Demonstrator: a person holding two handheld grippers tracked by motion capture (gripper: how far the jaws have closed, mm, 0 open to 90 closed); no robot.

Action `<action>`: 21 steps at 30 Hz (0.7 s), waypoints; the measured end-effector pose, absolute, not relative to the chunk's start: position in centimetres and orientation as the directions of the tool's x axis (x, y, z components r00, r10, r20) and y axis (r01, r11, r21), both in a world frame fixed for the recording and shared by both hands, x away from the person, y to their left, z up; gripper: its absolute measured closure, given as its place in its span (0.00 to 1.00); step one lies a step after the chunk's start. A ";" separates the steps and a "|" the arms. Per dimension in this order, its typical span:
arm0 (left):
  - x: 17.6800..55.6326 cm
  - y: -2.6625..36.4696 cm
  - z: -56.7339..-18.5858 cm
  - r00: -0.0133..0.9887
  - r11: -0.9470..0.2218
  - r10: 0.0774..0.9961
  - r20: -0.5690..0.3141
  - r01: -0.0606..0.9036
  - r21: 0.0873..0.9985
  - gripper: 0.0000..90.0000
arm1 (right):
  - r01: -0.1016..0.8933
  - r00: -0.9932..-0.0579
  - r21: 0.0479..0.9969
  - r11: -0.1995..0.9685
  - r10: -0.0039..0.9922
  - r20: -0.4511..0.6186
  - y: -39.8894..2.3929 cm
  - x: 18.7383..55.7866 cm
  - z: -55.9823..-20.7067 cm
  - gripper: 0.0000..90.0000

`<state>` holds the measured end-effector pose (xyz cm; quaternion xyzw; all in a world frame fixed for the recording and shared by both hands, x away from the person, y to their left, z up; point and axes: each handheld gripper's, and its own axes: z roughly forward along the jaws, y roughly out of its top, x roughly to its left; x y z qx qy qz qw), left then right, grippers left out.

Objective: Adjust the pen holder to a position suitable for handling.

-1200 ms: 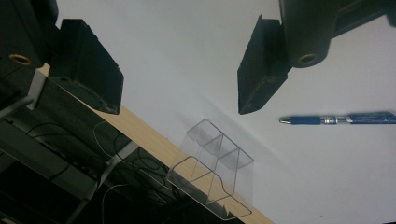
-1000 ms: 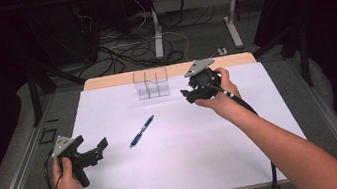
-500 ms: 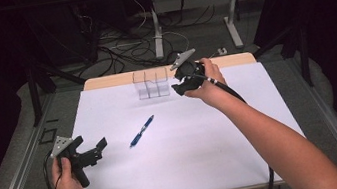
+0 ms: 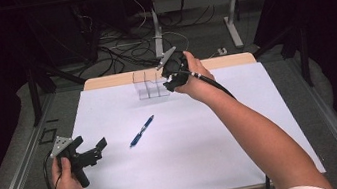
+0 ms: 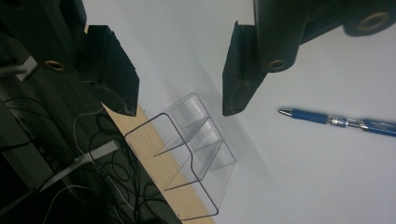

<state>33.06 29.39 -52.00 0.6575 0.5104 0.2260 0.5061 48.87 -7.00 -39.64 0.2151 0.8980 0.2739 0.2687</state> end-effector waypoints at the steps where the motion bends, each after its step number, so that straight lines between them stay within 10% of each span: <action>1: 33.1 29.4 -52.0 0.376 0.033 0.900 -0.219 0.442 0.896 0.00 | 0.223 -0.770 0.591 0.775 0.512 -0.381 -6.6 49.2 -39.8 0.51; 21: 33.1 29.5 -52.2 0.374 0.033 0.901 -0.219 0.446 0.894 0.00 | 0.046 -0.803 0.360 0.932 0.249 -0.542 -3.7 51.1 -41.7 0.52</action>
